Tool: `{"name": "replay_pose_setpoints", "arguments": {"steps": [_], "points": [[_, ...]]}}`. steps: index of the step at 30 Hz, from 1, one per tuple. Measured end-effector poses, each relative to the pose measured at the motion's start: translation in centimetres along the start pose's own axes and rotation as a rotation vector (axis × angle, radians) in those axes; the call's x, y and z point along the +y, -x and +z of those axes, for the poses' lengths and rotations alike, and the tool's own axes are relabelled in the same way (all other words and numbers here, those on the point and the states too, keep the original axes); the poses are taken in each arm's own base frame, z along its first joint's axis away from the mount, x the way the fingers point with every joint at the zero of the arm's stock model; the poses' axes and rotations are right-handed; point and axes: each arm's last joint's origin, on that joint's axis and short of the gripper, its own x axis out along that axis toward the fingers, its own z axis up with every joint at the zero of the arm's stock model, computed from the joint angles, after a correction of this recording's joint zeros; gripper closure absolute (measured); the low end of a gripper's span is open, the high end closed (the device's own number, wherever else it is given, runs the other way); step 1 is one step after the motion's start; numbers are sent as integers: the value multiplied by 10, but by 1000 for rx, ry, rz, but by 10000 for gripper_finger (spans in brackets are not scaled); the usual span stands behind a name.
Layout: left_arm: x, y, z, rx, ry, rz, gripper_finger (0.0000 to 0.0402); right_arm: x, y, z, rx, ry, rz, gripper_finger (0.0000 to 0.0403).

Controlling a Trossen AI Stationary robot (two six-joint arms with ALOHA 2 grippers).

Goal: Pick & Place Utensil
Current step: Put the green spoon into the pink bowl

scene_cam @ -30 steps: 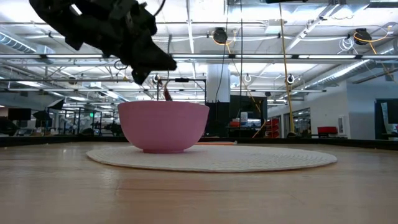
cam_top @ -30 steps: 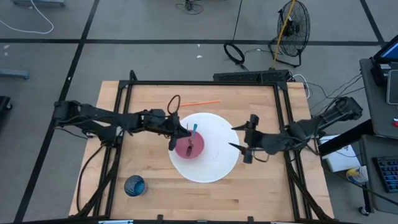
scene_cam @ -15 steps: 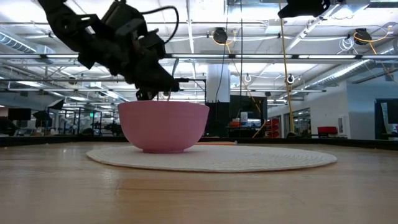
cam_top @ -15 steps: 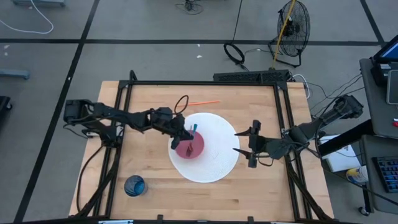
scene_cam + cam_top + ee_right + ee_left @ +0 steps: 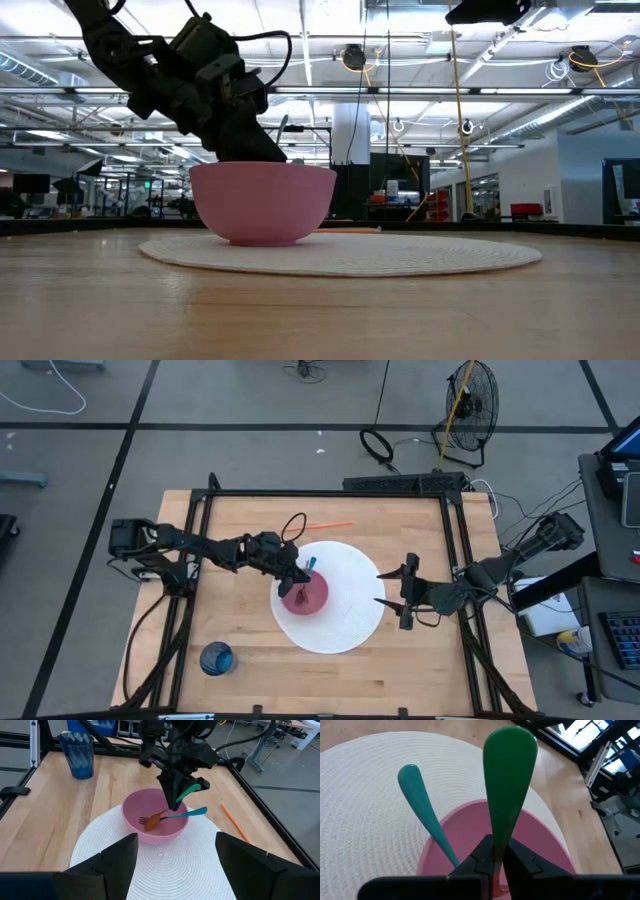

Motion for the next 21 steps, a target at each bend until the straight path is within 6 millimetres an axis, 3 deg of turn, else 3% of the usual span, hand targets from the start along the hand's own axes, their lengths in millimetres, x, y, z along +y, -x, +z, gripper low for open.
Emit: {"name": "replay_pose_setpoints", "arguments": {"steps": [10, 21], "points": [[0, 0, 0, -1, -6, 1, 376, 0, 0, 1, -12, 0, 3, 143], [0, 0, 0, 0, -25, 3, 315, 0, 0, 1, -11, -20, 7, 147]]}}
